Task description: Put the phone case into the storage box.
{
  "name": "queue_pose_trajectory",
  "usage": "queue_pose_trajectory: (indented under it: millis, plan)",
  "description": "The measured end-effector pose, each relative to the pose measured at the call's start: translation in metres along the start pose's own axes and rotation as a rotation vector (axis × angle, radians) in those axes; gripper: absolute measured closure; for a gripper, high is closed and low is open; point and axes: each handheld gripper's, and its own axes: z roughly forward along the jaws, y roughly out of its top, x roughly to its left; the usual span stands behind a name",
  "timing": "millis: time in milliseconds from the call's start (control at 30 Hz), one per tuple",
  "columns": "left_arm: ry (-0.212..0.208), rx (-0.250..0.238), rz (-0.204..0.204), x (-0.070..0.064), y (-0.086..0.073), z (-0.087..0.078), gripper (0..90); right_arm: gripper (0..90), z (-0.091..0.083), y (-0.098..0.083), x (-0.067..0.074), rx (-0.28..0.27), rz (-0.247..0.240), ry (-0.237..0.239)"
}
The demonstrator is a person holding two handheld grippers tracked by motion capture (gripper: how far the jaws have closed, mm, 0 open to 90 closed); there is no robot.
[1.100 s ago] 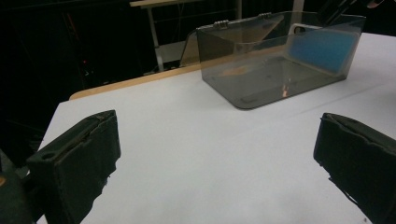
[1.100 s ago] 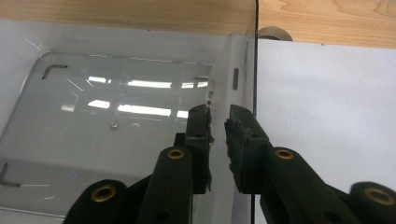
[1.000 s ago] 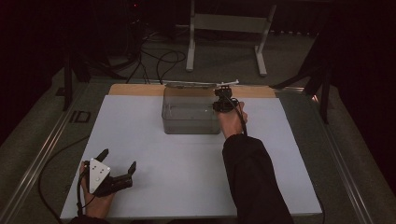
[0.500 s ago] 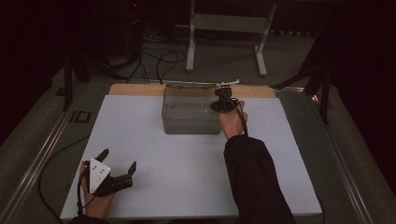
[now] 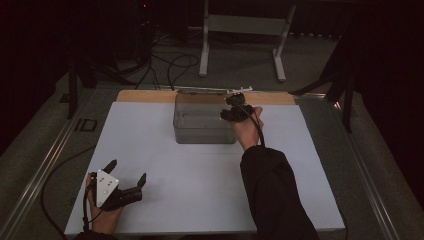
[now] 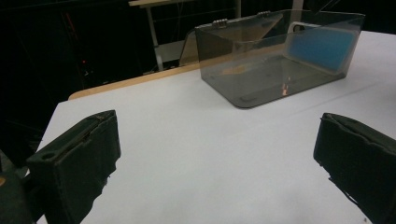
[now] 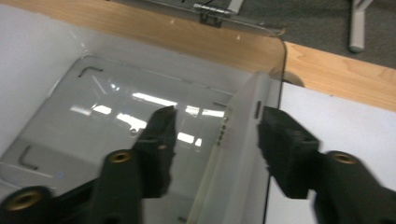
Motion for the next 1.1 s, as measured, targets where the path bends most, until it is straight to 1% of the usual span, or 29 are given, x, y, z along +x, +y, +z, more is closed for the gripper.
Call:
queue_pose_trajectory:
  millis: [133, 233, 367, 433, 533, 733, 800, 867, 967, 1100]
  plan:
    - [0.0, 0.0, 0.001, 0.0, 0.0, 0.0, 1.3, 32.0, 0.0, 0.0, 0.001, 0.01, -0.008, 0.018]
    - [0.001, 0.0, 0.0, 0.0, 0.0, 0.0, 1.3, 20.8, 0.0, -0.001, 0.002, 0.005, -0.02, 0.033]
    - [0.001, 0.0, 0.001, 0.0, 0.0, 0.0, 1.3, 13.6, -0.001, -0.001, 0.001, -0.002, -0.025, 0.071]
    - [0.001, 0.0, 0.0, 0.0, 0.0, 0.0, 1.3, 12.7, -0.003, -0.001, 0.001, -0.011, -0.03, 0.078]
    - [0.0, 0.0, 0.0, 0.0, 0.0, 0.0, 1.3, 10.9, -0.004, -0.002, 0.0, -0.019, -0.029, 0.108]
    - [0.0, 0.001, 0.001, 0.0, 0.0, 0.0, 1.3, 10.2, -0.009, -0.004, -0.003, -0.05, -0.043, 0.14]
    - [0.0, 0.003, 0.001, -0.001, 0.0, 0.001, 1.3, 10.1, -0.01, -0.006, -0.004, -0.058, -0.056, 0.148]
    - [-0.001, 0.003, 0.001, -0.001, -0.001, 0.001, 1.2, 9.9, -0.011, -0.006, -0.004, -0.063, -0.059, 0.155]
    - [0.0, 0.003, 0.001, -0.001, -0.001, 0.001, 1.2, 9.6, -0.015, -0.009, -0.005, -0.082, -0.081, 0.164]
    - [0.0, 0.005, 0.004, -0.001, -0.001, 0.001, 1.3, 9.3, -0.019, -0.012, -0.007, -0.101, -0.089, 0.186]
